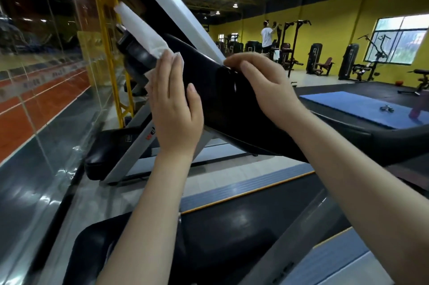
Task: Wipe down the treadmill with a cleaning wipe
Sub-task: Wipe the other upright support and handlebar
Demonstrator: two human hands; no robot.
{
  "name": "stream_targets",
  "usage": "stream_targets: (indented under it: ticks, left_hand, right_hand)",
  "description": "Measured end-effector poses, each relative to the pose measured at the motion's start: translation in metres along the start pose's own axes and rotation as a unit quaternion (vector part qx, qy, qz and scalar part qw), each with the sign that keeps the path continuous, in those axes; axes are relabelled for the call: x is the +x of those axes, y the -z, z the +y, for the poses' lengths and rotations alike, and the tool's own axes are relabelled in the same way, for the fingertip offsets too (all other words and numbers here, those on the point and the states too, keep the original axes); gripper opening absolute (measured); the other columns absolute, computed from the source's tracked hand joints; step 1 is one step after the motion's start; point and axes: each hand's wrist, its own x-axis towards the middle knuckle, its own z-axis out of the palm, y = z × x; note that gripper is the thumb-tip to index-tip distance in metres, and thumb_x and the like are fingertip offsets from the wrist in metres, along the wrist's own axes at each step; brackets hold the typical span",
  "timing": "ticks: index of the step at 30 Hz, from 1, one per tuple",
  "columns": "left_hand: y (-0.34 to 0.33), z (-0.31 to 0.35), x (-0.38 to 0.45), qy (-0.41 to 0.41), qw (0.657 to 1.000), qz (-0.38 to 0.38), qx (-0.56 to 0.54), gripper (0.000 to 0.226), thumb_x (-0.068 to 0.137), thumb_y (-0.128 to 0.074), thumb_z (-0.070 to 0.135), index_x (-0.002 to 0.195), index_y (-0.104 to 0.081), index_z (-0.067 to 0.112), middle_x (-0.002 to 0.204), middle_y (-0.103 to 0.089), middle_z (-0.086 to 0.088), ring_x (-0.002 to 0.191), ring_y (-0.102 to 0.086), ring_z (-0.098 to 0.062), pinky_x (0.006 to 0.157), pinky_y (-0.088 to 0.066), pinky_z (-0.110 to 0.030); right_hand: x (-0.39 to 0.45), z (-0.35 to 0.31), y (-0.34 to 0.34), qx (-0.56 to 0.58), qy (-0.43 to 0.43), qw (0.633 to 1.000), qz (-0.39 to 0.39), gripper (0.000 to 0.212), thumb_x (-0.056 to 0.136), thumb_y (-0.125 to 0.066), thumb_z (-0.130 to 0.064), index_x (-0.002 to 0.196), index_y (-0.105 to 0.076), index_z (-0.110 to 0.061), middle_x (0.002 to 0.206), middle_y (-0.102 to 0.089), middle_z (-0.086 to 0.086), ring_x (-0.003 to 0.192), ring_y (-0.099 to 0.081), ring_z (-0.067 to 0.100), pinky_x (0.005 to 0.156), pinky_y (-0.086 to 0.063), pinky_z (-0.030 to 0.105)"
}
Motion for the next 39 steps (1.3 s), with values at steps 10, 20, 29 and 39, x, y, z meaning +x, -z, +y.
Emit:
stream_targets:
  ticks: [10, 20, 29, 39]
  left_hand:
    - [0.015, -0.010, -0.065, -0.313, 0.928, -0.169, 0.114, 0.056, 0.096, -0.041, 0.004, 0.151, -0.034, 0.003, 0.160, -0.029, -0.010, 0.149, -0.025, -0.027, 0.123, -0.020, -0.043]
    - [-0.033, 0.034, -0.086, -0.495, 0.799, -0.272, 0.209, 0.057, 0.099, -0.017, 0.009, 0.155, -0.017, -0.001, 0.162, -0.020, -0.016, 0.152, -0.014, -0.030, 0.124, -0.009, -0.042]
    - [-0.134, 0.145, -0.122, -0.482, 0.750, -0.373, 0.255, 0.067, 0.094, -0.020, 0.025, 0.155, -0.018, -0.001, 0.160, -0.026, -0.016, 0.152, -0.013, -0.033, 0.124, -0.005, -0.045]
    - [-0.231, 0.257, -0.143, -0.357, 0.739, -0.473, 0.320, 0.076, 0.089, -0.040, 0.040, 0.153, -0.026, 0.002, 0.161, -0.025, -0.015, 0.146, -0.026, -0.034, 0.121, -0.016, -0.045]
  right_hand:
    - [-0.155, 0.077, -0.015, 0.070, -0.146, 0.967, 0.196, 0.037, 0.080, -0.039, 0.009, 0.099, -0.059, -0.015, 0.095, -0.064, 0.006, 0.089, -0.062, 0.008, 0.081, -0.047, 0.022]
    - [-0.224, 0.113, 0.002, 0.101, -0.303, 0.939, 0.124, 0.043, 0.076, -0.040, -0.009, 0.103, -0.057, -0.037, 0.095, -0.067, -0.004, 0.099, -0.061, 0.016, 0.088, -0.047, 0.034]
    - [-0.231, 0.181, 0.149, -0.023, -0.262, 0.953, 0.153, 0.045, 0.083, -0.042, 0.007, 0.113, -0.053, -0.025, 0.105, -0.064, -0.005, 0.095, -0.058, 0.002, 0.079, -0.043, 0.009]
    - [-0.203, 0.264, 0.303, -0.146, -0.204, 0.961, 0.116, 0.047, 0.082, -0.047, 0.008, 0.124, -0.052, -0.014, 0.123, -0.056, 0.000, 0.114, -0.053, 0.013, 0.097, -0.044, 0.026]
